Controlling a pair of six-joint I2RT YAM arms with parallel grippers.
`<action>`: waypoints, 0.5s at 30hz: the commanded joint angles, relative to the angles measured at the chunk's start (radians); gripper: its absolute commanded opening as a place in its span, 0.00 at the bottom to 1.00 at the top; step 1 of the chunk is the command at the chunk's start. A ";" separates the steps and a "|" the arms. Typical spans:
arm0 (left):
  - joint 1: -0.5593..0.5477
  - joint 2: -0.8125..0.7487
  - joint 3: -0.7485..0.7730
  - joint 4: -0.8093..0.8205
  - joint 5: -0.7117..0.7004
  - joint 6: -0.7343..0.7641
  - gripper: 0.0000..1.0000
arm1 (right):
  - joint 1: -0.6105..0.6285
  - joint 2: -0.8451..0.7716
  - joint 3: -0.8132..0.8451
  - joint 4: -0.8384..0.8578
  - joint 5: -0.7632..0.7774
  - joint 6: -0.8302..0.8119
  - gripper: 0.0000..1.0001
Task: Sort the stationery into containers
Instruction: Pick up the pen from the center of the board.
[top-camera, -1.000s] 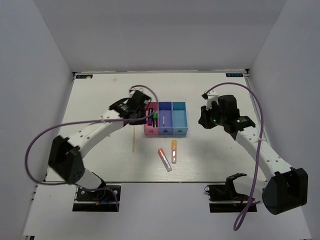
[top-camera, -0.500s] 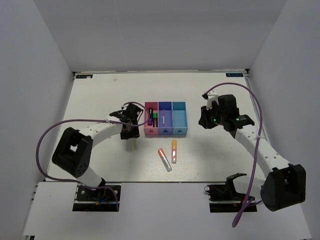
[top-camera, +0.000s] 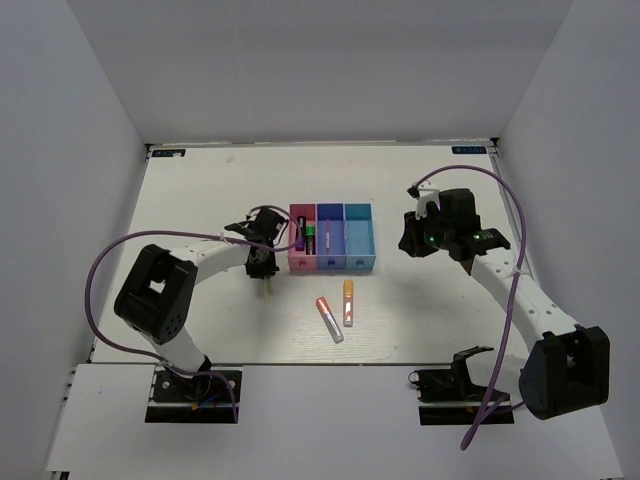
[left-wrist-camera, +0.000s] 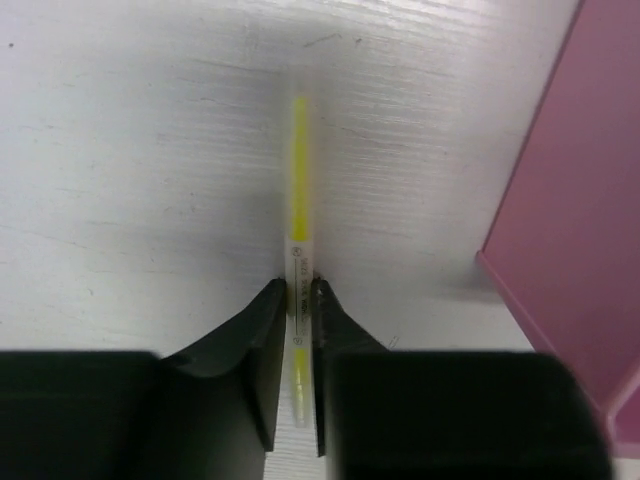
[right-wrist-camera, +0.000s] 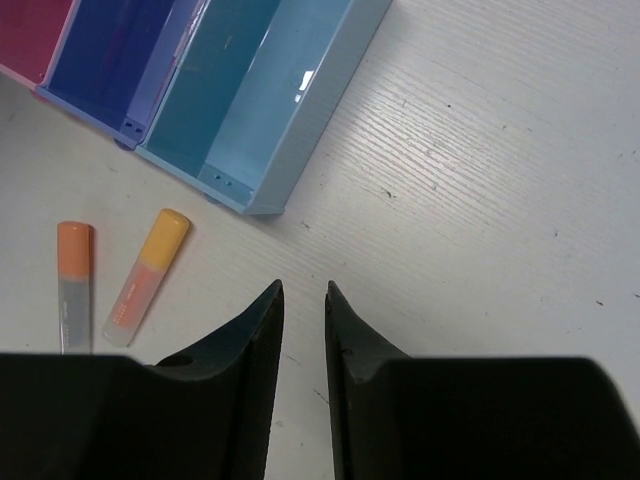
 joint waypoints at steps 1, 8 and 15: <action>0.015 -0.004 -0.017 -0.007 -0.012 0.000 0.22 | -0.011 0.000 0.008 -0.006 -0.025 0.014 0.27; -0.004 -0.182 0.024 -0.084 -0.006 0.014 0.10 | -0.019 0.002 0.008 -0.004 -0.057 -0.006 0.82; -0.139 -0.225 0.219 -0.092 0.022 0.004 0.07 | -0.016 0.026 0.024 -0.035 -0.094 -0.032 0.00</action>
